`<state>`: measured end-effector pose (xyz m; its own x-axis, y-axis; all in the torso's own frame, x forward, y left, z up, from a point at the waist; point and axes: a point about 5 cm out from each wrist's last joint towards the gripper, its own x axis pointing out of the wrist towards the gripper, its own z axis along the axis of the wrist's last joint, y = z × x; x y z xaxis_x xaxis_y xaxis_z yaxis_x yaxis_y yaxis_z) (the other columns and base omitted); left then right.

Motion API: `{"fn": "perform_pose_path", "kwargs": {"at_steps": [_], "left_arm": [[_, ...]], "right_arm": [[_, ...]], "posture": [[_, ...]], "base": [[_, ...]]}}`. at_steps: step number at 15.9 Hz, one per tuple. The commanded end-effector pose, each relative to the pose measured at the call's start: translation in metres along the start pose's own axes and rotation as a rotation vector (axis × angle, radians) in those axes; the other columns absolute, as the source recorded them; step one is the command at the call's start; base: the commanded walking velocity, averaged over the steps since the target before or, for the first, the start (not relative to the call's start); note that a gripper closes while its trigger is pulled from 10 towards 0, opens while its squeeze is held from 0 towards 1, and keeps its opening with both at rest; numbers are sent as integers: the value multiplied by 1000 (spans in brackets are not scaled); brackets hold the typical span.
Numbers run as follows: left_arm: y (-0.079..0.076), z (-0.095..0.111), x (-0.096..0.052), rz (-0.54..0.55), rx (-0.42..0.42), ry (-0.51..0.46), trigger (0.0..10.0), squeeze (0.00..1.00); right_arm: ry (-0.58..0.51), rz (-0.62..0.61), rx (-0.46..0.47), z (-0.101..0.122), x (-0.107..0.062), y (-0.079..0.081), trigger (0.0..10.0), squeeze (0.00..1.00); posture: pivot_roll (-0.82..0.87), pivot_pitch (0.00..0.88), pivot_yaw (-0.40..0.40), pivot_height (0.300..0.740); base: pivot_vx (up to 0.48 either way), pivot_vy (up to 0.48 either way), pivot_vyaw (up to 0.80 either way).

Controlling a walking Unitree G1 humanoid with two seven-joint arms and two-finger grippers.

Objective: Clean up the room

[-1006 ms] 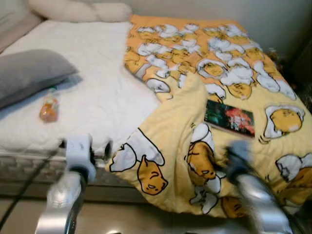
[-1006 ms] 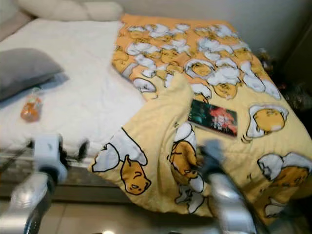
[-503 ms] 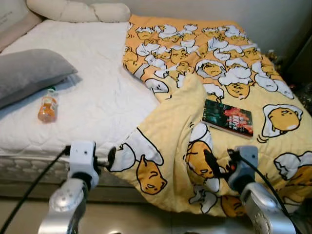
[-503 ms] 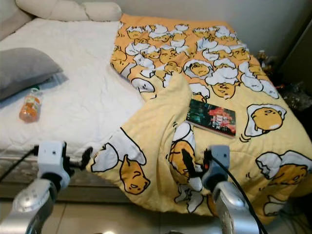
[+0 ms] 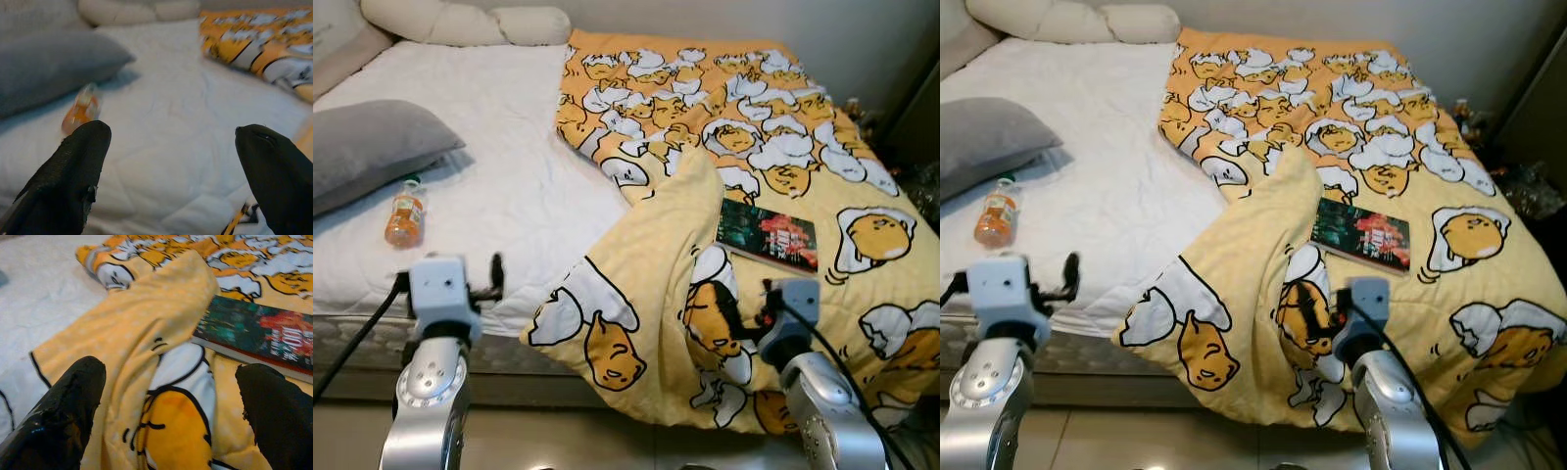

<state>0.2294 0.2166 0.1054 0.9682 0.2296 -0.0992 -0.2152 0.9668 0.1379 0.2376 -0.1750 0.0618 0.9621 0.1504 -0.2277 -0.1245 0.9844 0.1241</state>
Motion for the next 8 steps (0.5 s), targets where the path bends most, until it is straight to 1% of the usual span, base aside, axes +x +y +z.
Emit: {"fn": "perform_pose_path", "kwargs": {"at_steps": [1,2,3,4,5,6,7,8], "left_arm": [[-3,4,-2,-28,-8,-24,10000,1000],[-4,5,-3,-44,-4,-31,10000,1000],[-4,4,-3,-36,-28,-19,10000,1000],[-5,6,-4,-88,-12,-24,10000,1000],[-6,7,-7,-179,-70,-11,10000,1000],[-8,7,-11,-251,-163,32,10000,1000],[-9,8,-12,-271,-140,33,10000,1000],[-8,12,-9,-230,-118,22,10000,1000]], "right_arm": [[24,-35,17,-5,-2,-5,10000,1000],[32,-61,21,-7,-2,-8,10000,1000],[25,-62,28,-7,-1,-9,10000,1000],[22,-57,9,-6,-2,-10,10000,1000],[21,-69,-5,-4,-2,-12,10000,1000],[25,-82,-3,-3,-3,-15,10000,1000],[3,-83,-42,0,-3,-16,10000,1000],[-11,-36,-57,4,-3,-12,10000,1000]], "posture": [[-12,0,-25,740],[-17,0,-21,740],[-17,0,-21,740],[-34,0,-12,740],[-33,0,-12,740],[-21,0,-16,740],[-16,0,-17,740],[-20,0,-15,740]], "base": [[0,0,0],[0,0,0],[0,0,0],[0,0,0],[0,0,0],[0,0,0],[0,0,0],[0,0,0]]}}
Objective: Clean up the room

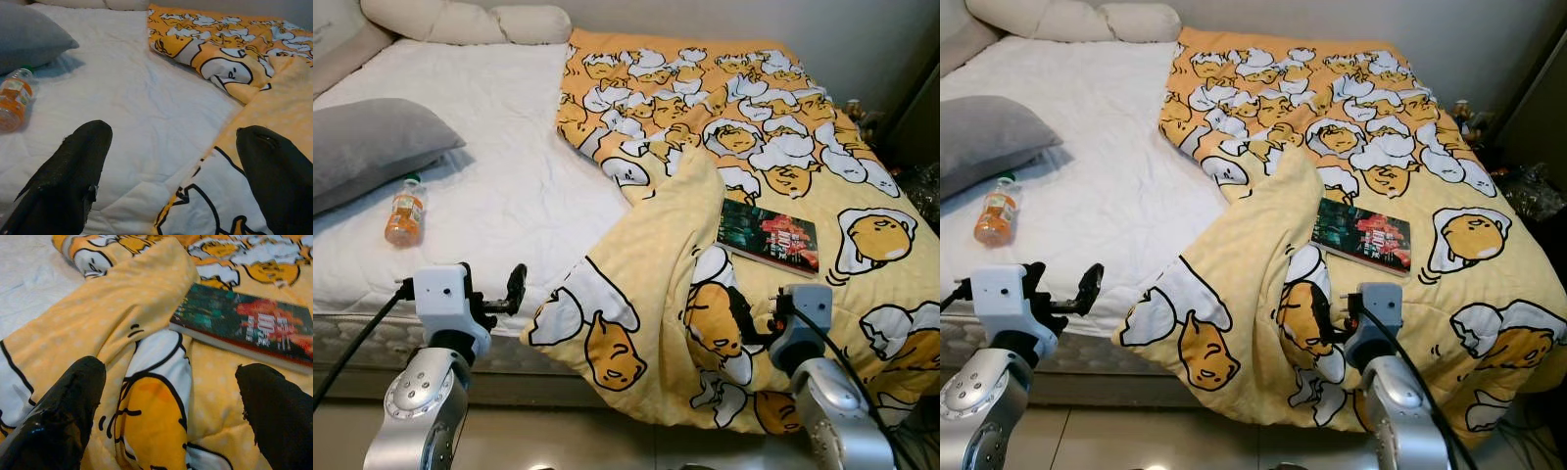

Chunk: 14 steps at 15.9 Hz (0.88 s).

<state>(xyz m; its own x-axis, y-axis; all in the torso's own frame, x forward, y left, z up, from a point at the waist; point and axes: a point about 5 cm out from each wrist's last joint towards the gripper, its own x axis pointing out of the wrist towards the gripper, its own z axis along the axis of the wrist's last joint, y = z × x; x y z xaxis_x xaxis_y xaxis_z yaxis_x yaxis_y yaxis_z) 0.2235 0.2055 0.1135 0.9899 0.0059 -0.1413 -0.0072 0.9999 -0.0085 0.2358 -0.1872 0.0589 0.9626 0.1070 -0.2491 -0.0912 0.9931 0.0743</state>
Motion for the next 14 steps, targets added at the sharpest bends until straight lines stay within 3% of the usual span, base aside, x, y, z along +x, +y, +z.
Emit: {"fn": "perform_pose_path", "kwargs": {"at_steps": [1,2,3,4,5,10,14], "left_arm": [[1,8,4,19,62,-33,10000,1000],[-1,8,4,12,64,-33,10000,1000],[-1,6,4,18,66,-21,10000,1000],[1,5,2,24,69,-10,10000,341],[1,5,2,20,70,-6,10000,0],[1,6,5,8,145,14,10000,0],[7,10,12,27,164,18,10000,0]], "right_arm": [[-91,28,-33,13,2,4,10000,1000],[-132,21,-62,17,3,4,10000,1000],[-95,-27,-25,14,4,1,10000,1000],[-50,-30,7,9,2,0,10000,1000],[-44,-25,4,8,2,0,10000,1000],[-118,-5,24,16,6,3,10000,1000],[-86,-62,127,15,13,0,10000,1000]], "posture": [[-17,0,-17,740],[-15,0,-17,740],[-24,0,-13,740],[-29,0,-14,740],[-26,0,-15,740],[2,0,-22,740],[15,0,-20,740]], "base": [[0,0,0],[0,0,0],[0,0,0],[0,0,0],[0,0,0],[0,316,0],[0,322,0]]}}
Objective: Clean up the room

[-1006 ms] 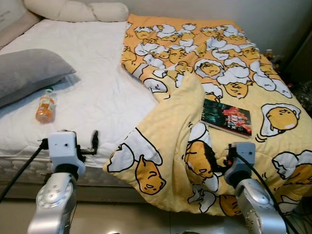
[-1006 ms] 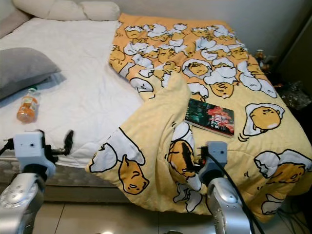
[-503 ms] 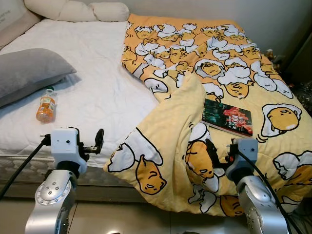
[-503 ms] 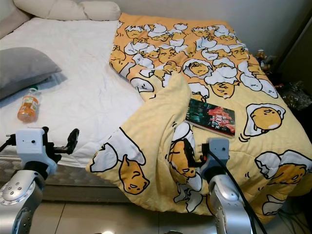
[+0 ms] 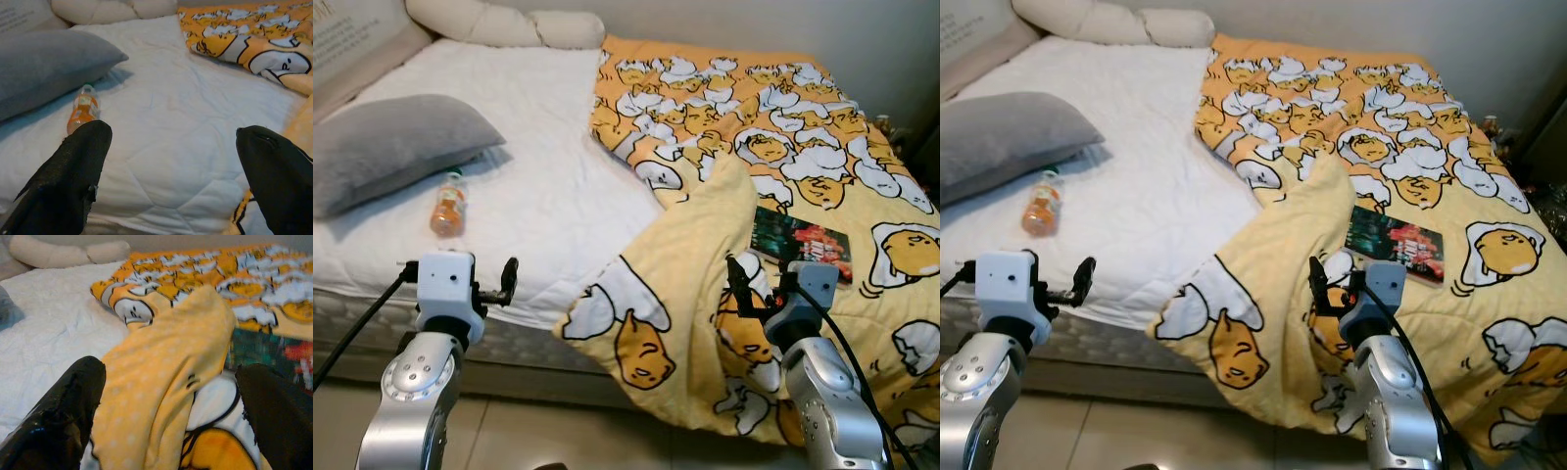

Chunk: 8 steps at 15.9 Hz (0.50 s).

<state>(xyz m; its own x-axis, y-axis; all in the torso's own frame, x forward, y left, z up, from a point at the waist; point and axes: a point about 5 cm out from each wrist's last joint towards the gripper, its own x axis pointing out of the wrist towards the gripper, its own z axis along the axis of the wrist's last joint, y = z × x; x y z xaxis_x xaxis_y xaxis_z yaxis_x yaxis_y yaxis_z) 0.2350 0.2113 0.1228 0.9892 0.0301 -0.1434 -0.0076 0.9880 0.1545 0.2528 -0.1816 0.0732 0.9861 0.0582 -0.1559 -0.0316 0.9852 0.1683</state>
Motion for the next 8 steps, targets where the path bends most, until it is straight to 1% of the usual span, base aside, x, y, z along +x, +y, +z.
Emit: {"fn": "perform_pose_path", "kwargs": {"at_steps": [1,2,6,8], "left_arm": [[2,0,3,0,5,14,10000,0],[2,0,3,-5,9,14,10000,0],[0,-2,0,-1,-2,22,10000,0],[0,-5,-2,25,-16,32,10000,0]], "right_arm": [[17,-18,-9,-2,1,-4,10000,1000],[13,-18,-35,-1,1,-4,10000,1000],[21,-5,-38,-2,-3,-3,10000,1000],[31,2,-54,-3,-5,-2,10000,1000]], "posture": [[17,0,-18,740],[17,0,-17,740],[15,0,-28,740],[13,0,-39,740]], "base": [[0,319,0],[0,337,0],[0,386,0],[0,398,0]]}}
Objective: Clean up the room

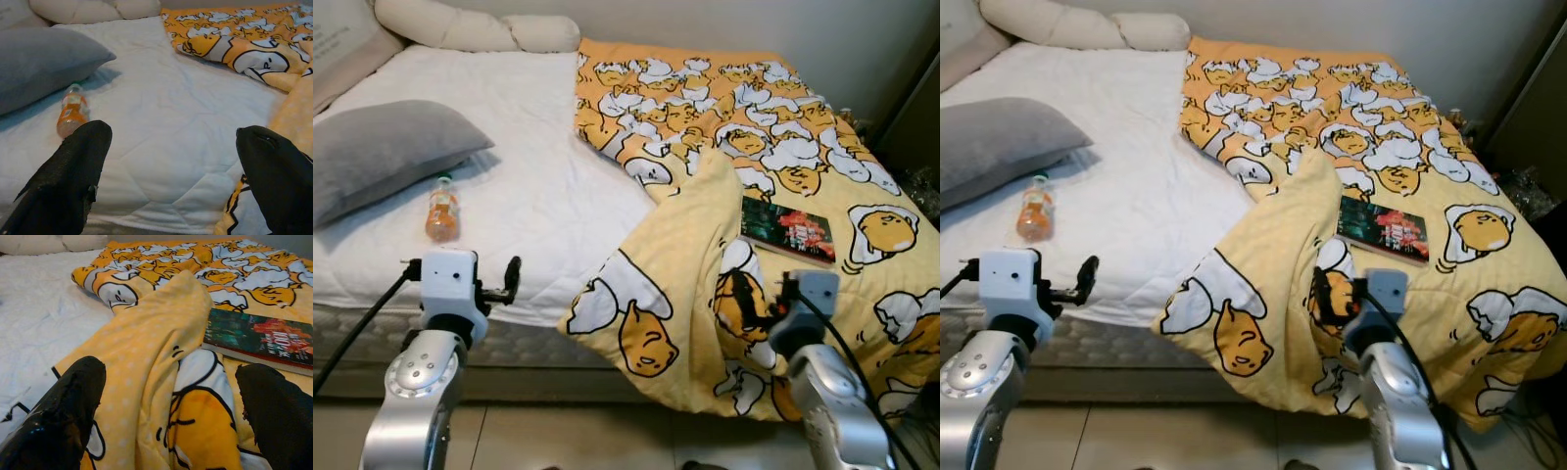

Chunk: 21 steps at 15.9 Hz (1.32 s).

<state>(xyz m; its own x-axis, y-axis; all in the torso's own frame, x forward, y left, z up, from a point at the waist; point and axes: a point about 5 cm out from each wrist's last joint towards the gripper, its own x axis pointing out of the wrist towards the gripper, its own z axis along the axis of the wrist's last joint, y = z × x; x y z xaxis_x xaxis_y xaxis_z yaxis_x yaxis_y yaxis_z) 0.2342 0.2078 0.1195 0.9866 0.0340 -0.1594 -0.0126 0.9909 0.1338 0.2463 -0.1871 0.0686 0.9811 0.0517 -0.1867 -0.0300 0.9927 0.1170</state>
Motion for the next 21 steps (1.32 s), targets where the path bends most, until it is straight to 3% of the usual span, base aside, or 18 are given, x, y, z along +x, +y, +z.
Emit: {"fn": "perform_pose_path", "kwargs": {"at_steps": [1,12,14,21], "left_arm": [[4,-3,-2,30,2,18,10000,0],[2,-3,2,46,-5,32,10000,0],[0,0,3,41,-55,9,10000,0],[-1,3,5,37,-60,-16,10000,0]], "right_arm": [[2,14,-9,3,0,4,10000,1000],[43,50,-11,-1,0,7,10000,1000],[41,55,-18,0,2,8,10000,1000],[30,78,-61,4,6,10,10000,1000]], "posture": [[12,0,-41,740],[24,0,-45,740],[19,0,-42,740],[20,0,-43,740]], "base": [[0,401,0],[0,388,0],[0,0,0],[94,0,195]]}}
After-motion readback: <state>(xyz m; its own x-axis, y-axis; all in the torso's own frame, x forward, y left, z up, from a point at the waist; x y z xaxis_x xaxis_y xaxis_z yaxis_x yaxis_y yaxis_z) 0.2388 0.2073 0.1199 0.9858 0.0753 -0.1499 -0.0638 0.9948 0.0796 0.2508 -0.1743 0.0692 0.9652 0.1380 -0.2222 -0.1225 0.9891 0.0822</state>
